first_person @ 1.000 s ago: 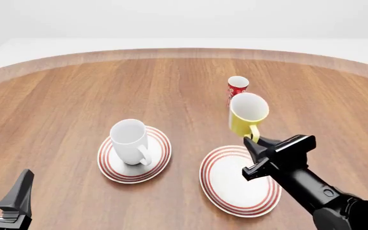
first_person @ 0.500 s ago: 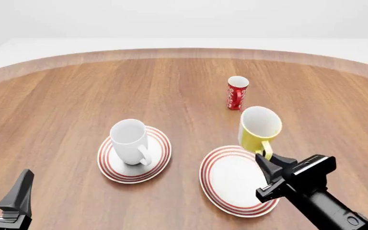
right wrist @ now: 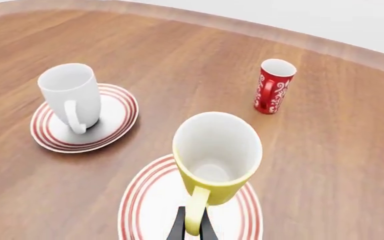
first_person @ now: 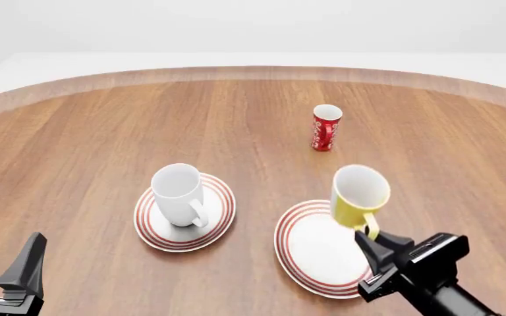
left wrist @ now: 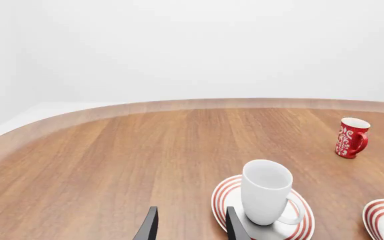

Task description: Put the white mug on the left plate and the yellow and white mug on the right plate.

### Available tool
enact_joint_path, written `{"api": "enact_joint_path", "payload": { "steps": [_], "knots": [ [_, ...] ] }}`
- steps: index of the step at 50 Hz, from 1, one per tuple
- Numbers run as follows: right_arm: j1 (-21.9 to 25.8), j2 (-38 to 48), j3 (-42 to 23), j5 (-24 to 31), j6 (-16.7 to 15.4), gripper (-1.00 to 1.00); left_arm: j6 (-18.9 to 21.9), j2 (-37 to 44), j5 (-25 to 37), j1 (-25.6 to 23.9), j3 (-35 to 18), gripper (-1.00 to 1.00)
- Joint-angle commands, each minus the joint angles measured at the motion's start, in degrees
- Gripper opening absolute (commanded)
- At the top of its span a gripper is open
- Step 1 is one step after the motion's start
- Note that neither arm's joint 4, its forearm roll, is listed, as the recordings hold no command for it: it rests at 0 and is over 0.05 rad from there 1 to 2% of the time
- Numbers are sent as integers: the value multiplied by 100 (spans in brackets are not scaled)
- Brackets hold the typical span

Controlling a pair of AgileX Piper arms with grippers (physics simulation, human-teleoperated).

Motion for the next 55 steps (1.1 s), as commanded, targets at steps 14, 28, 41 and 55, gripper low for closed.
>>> {"api": "enact_joint_path", "payload": {
  "steps": [14, 28, 41, 55],
  "knots": [
    [124, 736, 100, -469, 169, -100, 0, 0, 0, 0, 0, 100],
    [150, 1625, 100, -1108, 143, -100, 0, 0, 0, 0, 0, 100],
    [79, 1872, 100, -1253, 105, -100, 0, 0, 0, 0, 0, 100],
    [55, 2108, 100, -1416, 67, -100, 0, 0, 0, 0, 0, 100]
  ]
}}
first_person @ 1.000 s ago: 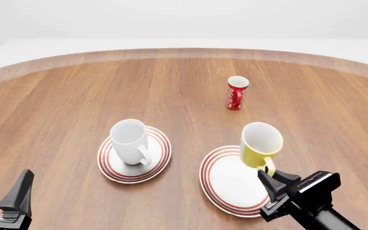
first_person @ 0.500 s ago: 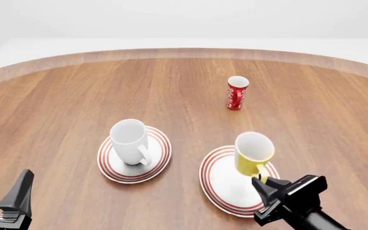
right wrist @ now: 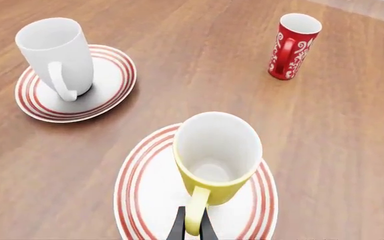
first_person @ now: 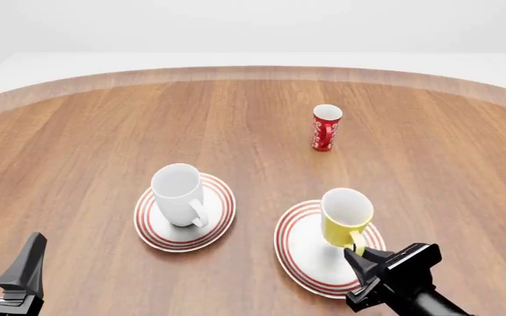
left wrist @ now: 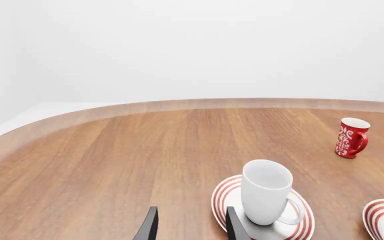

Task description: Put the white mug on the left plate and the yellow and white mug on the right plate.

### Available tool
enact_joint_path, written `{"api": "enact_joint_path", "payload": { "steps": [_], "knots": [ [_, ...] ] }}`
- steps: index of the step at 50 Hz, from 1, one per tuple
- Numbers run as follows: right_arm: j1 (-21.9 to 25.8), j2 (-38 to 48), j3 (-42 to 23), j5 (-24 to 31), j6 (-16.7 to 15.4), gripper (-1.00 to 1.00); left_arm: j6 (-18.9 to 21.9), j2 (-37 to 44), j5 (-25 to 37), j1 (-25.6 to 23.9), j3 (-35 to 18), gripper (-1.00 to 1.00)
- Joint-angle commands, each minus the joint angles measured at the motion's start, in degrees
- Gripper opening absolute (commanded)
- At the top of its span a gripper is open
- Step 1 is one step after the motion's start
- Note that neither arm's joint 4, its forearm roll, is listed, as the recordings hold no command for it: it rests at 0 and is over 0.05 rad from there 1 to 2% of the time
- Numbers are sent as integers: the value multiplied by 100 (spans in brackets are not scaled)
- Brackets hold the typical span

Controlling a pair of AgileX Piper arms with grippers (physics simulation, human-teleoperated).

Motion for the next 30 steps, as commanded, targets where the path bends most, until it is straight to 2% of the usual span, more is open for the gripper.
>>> {"api": "enact_joint_path", "payload": {
  "steps": [1, 30],
  "knots": [
    [-24, 191, -1, -136, 15, -100, 0, 0, 0, 0, 0, 100],
    [40, 1010, 0, -704, 87, -100, 0, 0, 0, 0, 0, 100]
  ]
}}
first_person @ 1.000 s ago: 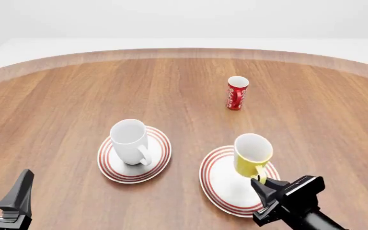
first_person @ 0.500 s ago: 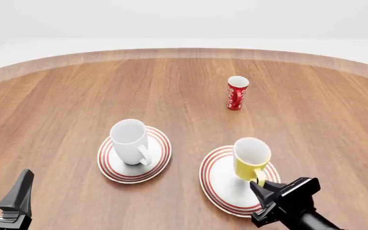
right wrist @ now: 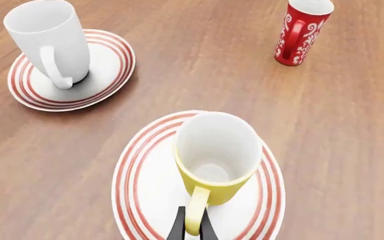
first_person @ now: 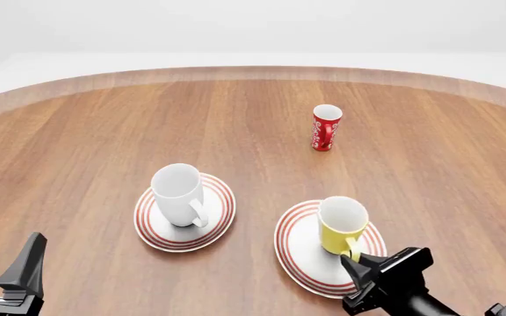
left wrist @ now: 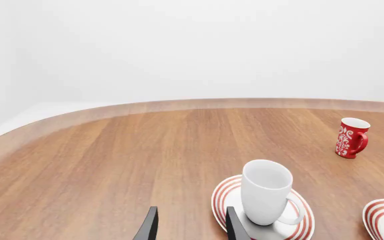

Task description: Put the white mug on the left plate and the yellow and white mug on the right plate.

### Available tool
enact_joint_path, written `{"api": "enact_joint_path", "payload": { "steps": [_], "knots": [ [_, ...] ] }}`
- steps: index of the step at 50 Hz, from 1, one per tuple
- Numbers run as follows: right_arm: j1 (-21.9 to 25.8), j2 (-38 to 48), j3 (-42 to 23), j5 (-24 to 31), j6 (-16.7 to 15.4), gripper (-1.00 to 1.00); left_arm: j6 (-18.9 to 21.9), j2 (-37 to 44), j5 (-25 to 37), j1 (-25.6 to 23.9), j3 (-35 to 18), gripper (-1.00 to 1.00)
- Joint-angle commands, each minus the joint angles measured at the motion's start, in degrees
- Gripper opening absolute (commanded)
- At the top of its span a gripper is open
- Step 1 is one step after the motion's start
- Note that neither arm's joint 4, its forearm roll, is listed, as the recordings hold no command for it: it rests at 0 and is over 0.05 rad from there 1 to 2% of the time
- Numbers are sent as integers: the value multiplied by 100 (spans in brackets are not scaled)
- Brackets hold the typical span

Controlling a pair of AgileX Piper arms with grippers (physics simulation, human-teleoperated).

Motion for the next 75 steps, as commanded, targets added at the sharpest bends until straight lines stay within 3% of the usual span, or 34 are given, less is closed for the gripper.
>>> {"api": "enact_joint_path", "payload": {
  "steps": [1, 6, 7, 34, 75],
  "knots": [
    [-4, 272, 0, -218, 29, -100, 0, 0, 0, 0, 0, 100],
    [-98, 401, 0, -268, -19, -100, 0, 0, 0, 0, 0, 100],
    [-116, 404, 0, -267, -18, 100, 0, 0, 0, 0, 0, 100],
    [-199, 313, 0, -123, 79, 100, 0, 0, 0, 0, 0, 100],
    [-649, -3033, 0, 2712, -44, 100, 0, 0, 0, 0, 0, 100]
  ]
}}
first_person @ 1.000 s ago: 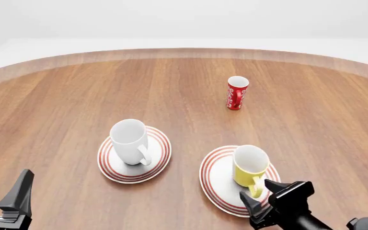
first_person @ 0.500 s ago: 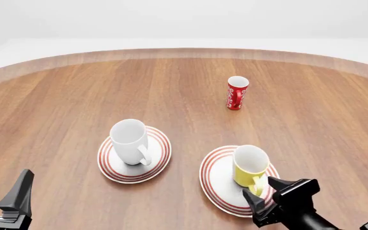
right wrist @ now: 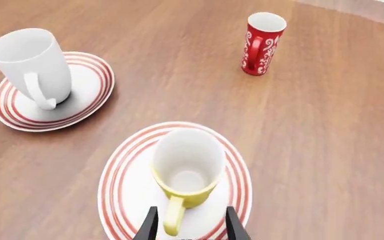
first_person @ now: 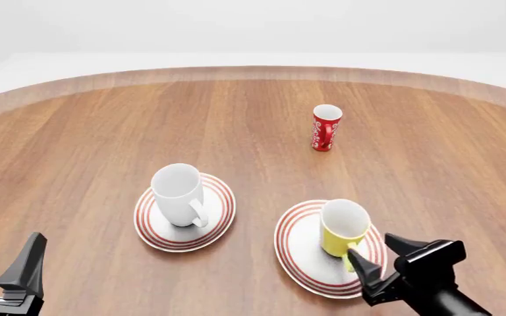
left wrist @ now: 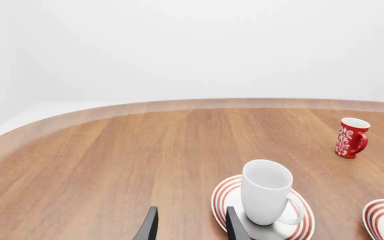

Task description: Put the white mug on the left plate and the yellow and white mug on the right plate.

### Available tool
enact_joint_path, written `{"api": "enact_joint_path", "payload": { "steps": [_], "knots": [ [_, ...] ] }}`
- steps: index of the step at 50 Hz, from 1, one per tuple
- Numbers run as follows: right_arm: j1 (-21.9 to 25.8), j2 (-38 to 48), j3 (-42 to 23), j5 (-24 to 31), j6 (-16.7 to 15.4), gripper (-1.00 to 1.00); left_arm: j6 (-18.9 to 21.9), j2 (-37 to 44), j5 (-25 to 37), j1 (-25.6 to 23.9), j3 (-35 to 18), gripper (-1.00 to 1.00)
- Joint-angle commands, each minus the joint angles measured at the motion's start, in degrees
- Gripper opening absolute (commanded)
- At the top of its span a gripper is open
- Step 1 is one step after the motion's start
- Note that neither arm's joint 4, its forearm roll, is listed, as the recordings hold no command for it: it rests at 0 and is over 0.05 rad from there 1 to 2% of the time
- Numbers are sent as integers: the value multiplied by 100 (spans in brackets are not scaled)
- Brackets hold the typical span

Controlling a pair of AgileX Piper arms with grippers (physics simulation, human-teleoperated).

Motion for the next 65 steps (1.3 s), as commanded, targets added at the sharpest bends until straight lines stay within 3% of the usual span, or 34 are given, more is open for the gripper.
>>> {"api": "enact_joint_path", "payload": {
  "steps": [1, 15, 30, 43, 56, 65],
  "knots": [
    [-150, -884, 0, 760, -17, 100, 0, 0, 0, 0, 0, 100],
    [-517, -1446, 0, 1106, -78, 100, 0, 0, 0, 0, 0, 100],
    [-851, -2890, 0, 2308, -125, 100, 0, 0, 0, 0, 0, 100],
    [-1117, -3570, 0, 2801, -154, 100, 0, 0, 0, 0, 0, 100],
    [-1517, -4718, -1, 3680, -238, 100, 0, 0, 0, 0, 0, 100],
    [-1659, -5055, -5, 3901, -248, 100, 0, 0, 0, 0, 0, 100]
  ]
}}
